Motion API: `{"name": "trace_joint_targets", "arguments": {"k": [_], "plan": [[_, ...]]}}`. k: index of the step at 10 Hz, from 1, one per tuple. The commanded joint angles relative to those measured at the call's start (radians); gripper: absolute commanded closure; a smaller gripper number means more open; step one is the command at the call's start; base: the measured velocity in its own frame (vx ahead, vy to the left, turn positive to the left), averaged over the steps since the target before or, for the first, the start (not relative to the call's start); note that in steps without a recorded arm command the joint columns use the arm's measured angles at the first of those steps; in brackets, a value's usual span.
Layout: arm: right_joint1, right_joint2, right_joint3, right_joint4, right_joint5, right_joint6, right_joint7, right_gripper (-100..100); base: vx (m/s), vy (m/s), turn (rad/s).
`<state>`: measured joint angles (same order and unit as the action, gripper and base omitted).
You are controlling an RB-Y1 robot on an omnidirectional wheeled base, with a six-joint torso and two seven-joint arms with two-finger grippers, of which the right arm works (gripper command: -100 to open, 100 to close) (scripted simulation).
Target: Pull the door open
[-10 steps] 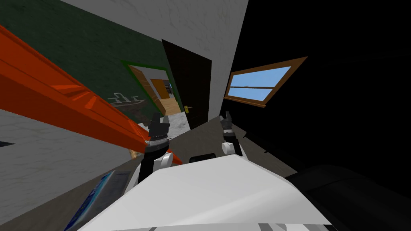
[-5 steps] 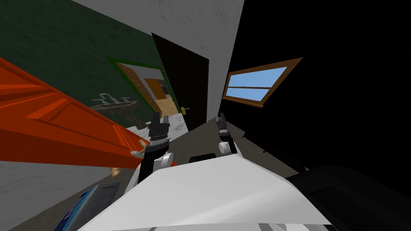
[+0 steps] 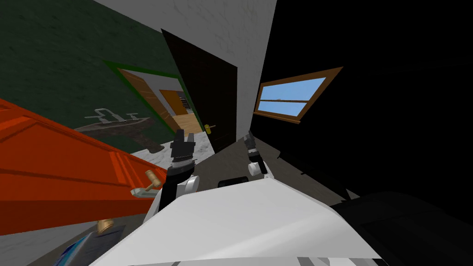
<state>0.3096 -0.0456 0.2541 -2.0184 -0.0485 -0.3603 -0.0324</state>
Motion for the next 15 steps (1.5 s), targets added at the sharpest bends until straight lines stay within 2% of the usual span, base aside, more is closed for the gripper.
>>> {"name": "trace_joint_targets", "arguments": {"k": [1, 8, 9, 15], "plan": [[-0.026, -0.008, 0.023, 0.042, -0.003, -0.002, -0.009, -100, 0.120, -0.023, -0.113], [-0.118, -0.023, 0.107, 0.180, -0.008, -0.002, -0.034, -100, 0.094, 0.004, -0.076], [-0.146, -0.027, 0.131, 0.221, -0.010, -0.002, -0.041, -100, 0.106, 0.009, -0.153], [-0.230, -0.035, 0.208, 0.346, -0.015, -0.001, -0.063, -100, 0.096, 0.022, -0.083]]}}
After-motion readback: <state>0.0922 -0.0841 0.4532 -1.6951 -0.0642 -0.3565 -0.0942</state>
